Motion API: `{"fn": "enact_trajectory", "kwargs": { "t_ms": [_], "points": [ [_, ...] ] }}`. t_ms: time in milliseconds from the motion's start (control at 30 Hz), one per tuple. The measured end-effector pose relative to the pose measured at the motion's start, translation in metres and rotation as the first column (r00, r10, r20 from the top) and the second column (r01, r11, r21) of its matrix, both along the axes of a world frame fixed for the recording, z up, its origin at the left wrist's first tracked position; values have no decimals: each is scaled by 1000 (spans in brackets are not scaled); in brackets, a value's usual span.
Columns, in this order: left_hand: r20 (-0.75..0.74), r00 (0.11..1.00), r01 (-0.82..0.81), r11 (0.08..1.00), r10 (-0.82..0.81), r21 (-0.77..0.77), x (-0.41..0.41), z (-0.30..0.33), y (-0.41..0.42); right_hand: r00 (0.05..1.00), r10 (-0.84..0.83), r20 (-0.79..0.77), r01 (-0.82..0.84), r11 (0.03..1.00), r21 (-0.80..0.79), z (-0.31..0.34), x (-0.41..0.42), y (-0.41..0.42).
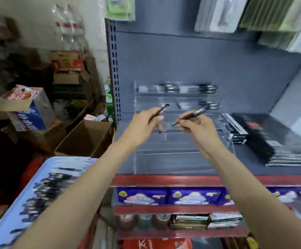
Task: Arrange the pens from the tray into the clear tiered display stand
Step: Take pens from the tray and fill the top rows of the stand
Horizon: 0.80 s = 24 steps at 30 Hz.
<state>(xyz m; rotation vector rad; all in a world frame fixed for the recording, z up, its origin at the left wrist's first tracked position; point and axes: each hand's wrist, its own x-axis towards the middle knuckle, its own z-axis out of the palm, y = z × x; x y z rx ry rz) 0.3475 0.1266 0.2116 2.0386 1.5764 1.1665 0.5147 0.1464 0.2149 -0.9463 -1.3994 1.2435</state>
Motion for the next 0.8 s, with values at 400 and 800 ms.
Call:
{"fn": "enact_trajectory", "kwargs": {
  "t_ms": [400,800],
  "points": [
    [-29,994,-102,993,103,53,117,20,92,973,-138,-184,150,987,55,25,148,93],
    [-272,912,-304,951,306,49,126,22,142,909,-185,-374,184,982,-38,27,158,135]
  ]
}}
